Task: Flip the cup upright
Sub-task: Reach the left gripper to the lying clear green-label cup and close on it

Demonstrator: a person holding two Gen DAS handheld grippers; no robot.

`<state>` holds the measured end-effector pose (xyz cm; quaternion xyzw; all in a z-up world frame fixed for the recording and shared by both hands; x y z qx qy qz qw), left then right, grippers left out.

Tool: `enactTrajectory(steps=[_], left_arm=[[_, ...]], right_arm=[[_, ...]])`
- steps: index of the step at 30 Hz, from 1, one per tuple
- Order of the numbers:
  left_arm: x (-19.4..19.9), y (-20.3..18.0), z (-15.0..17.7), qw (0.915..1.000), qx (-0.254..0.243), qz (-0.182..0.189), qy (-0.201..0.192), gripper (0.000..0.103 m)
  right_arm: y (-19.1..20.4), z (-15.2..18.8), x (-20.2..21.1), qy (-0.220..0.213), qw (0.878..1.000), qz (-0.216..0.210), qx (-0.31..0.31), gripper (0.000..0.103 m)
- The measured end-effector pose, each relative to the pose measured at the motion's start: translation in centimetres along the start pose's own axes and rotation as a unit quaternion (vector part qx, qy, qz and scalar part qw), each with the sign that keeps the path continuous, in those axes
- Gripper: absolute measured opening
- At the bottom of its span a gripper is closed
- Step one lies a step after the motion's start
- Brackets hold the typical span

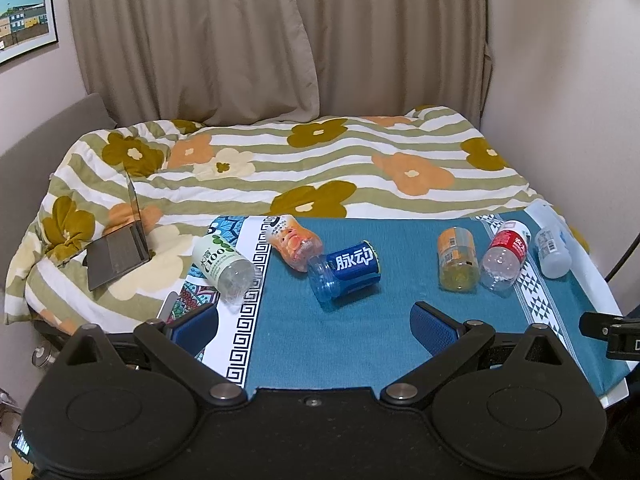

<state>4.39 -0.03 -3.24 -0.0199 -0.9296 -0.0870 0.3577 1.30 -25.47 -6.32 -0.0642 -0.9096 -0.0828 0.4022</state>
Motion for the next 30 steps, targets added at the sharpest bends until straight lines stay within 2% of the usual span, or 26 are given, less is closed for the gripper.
enactTrajectory(steps=[11,20,30], left_arm=[[-1.2,0.7,-1.8,0.9972,0.054,-0.048,0.017,0.103],[-6.4,5.6,-3.0,0.9887,0.116,-0.079,0.051,0.103],[-15.2,11.2,-3.1,0.9769,0.178,-0.043,0.109,0.103]], right_arm=[[-0.5,-2.0,-1.6,0.015,0.998,-0.056,0.032,0.103],[0.8,-3.2,-5.8,0.04,0.996,-0.078,0.033,0.103],[4.0,-4.1,-10.7,0.068,0.997,-0.041,0.012,0.103]])
Point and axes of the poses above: each gripper's, at about its wrist camera, not at the fingertips, and x roughly against the way its jaws point, y to its left, z to its underside, the point moved 7 cm from there along -x, roughly the way its jaws point, and after that the axes turned 5 degrees about -x, right-handed, at the moved point
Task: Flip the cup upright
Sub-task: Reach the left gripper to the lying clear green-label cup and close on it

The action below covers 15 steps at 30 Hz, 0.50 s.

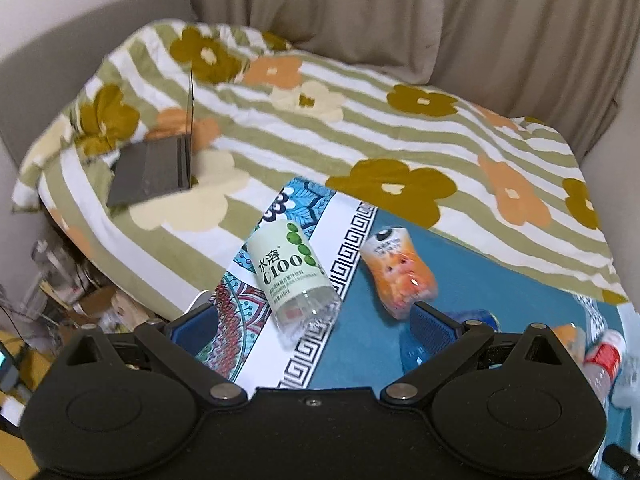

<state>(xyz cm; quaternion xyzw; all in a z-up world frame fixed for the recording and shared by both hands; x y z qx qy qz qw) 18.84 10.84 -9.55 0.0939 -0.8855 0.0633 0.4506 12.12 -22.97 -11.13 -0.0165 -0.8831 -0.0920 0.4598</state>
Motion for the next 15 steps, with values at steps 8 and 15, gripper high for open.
enactTrajectory(steps=[8,15], left_arm=[[-7.3,1.7,-1.3,0.9968,0.029,0.031,0.067,0.096],[-11.4,2.3,-1.5,0.9934,0.034,0.036,0.104,0.091]], right_arm=[[2.8,-0.9,-4.0,0.029,0.999,0.032,-0.013,0.103],[4.9,-0.5,-7.1,0.062,0.997,0.046,-0.017,0.103]])
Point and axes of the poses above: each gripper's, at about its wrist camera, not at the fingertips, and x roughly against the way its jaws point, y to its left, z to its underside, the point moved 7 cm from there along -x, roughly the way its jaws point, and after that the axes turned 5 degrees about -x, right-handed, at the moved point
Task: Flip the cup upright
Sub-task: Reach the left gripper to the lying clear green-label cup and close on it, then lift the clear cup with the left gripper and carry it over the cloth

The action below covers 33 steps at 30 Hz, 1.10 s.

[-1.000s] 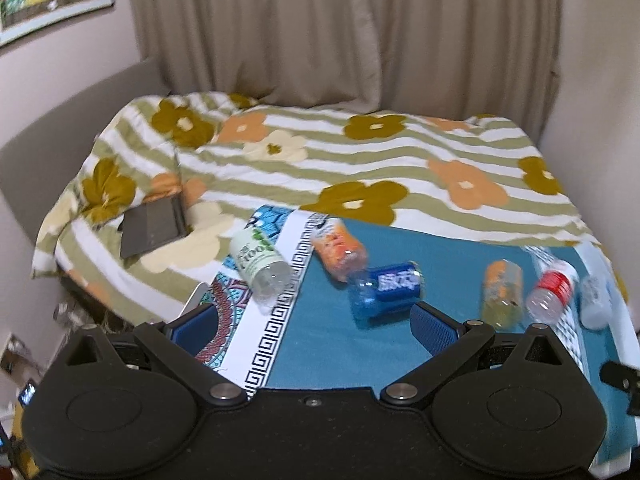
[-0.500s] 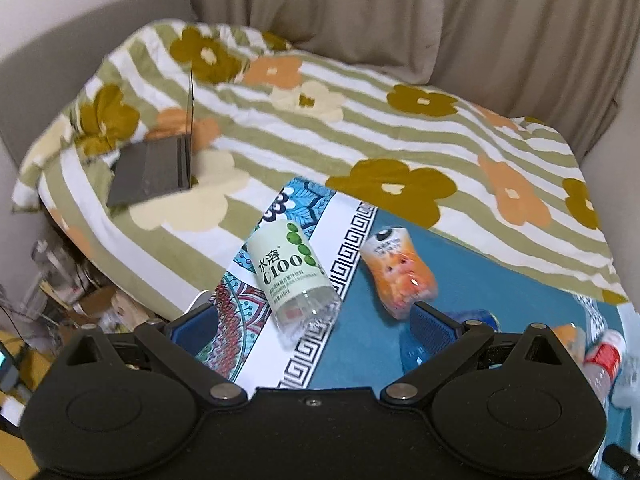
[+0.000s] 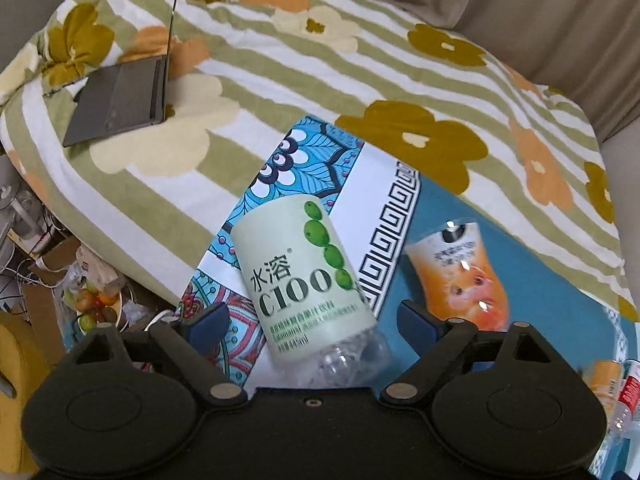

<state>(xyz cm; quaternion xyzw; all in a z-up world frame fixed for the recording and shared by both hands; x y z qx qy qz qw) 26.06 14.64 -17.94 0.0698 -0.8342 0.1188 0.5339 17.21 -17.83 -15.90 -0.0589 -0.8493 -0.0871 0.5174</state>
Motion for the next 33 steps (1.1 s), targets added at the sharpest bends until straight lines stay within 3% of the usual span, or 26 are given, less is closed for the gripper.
enactTrajectory(steps=[6,8,21,33], left_arm=[[-1.6,0.4,-0.5,0.9997,0.007,0.012,0.018,0.086],[-2.0,0.4,-0.6,0.9995,0.009,0.018,0.026,0.078],[-1.4,0.5,-0.4,0.9991,-0.015,0.016,0.036,0.075],[4.6,-4.0,3.3,0.9931,-0.114,0.027,0.012,0.075]], right_arm=[[0.9,-0.1,-1.4,0.019,1.0,0.011,-0.01,0.103],[1.2,-0.2,-1.5,0.021,1.0,0.013,-0.01,0.103],[2.6,-0.9,-1.5,0.016,1.0,0.008,-0.008,0.103],[0.9,-0.8,1.6,-0.017,1.0,-0.018,-0.015,0.103]])
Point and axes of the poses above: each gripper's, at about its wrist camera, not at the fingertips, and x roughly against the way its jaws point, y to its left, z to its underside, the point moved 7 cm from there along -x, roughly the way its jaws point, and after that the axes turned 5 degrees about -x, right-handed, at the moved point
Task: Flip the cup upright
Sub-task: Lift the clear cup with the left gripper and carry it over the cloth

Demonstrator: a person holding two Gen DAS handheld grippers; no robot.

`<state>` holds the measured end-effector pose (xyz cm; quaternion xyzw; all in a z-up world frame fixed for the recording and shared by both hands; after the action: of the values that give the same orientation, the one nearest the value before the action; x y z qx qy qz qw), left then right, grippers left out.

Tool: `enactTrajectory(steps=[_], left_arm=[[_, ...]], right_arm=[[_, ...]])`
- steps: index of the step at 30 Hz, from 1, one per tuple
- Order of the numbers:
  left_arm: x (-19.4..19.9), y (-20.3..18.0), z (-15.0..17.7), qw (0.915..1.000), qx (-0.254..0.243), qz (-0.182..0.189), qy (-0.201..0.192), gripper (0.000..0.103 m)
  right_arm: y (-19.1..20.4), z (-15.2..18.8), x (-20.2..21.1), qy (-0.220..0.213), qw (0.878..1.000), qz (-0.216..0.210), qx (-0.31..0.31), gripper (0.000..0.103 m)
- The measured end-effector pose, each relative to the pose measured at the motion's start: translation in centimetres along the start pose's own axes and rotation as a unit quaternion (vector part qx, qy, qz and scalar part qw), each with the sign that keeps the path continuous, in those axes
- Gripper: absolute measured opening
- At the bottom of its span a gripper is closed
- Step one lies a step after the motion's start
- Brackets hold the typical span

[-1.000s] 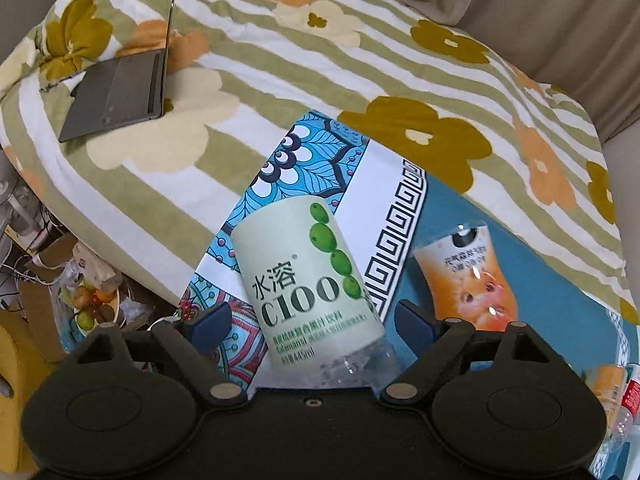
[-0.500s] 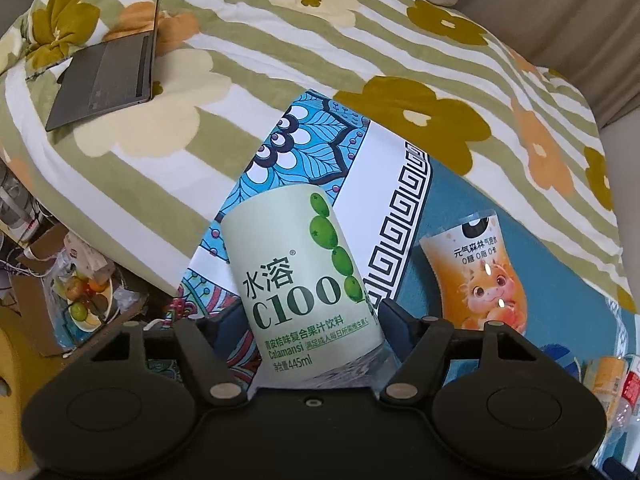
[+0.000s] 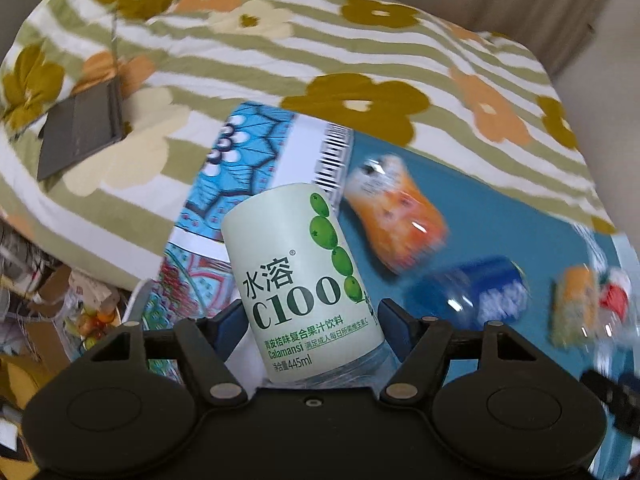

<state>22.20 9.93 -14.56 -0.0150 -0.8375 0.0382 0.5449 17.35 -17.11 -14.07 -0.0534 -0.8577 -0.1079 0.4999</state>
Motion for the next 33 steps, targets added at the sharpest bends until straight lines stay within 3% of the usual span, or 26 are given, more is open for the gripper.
enactTrajectory(steps=[10,21,33], left_arm=[[3.3,-9.3,4.8,0.9937,-0.107,0.031,-0.014,0.075],[1.1,-19.5,10.6,0.9708,-0.231,0.064,0.016,0.075],[-3.0,-22.2,12.9,0.9615,-0.262,0.055,0.062,0.076]], right_arm=[[-5.4,2.3,3.8,-0.026,1.0,-0.006,-0.01,0.103],[-12.4,6.5,5.8,-0.022,0.998,-0.004,-0.06,0.103],[-15.7,9.3,5.7,-0.005,0.997,0.007,-0.077,0.103]])
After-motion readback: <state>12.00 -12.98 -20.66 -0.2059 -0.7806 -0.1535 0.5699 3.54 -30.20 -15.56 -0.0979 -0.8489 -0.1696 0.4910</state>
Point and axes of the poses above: each gripper's, at about its wrist camera, not at the fingertips, and x roughly against the way its jaws point, y to its left, z to its underside, the point moved 7 cm from there along -x, roughly the way its jaws point, and after that the axes turned 5 degrees about -x, right-handed, at the moved point
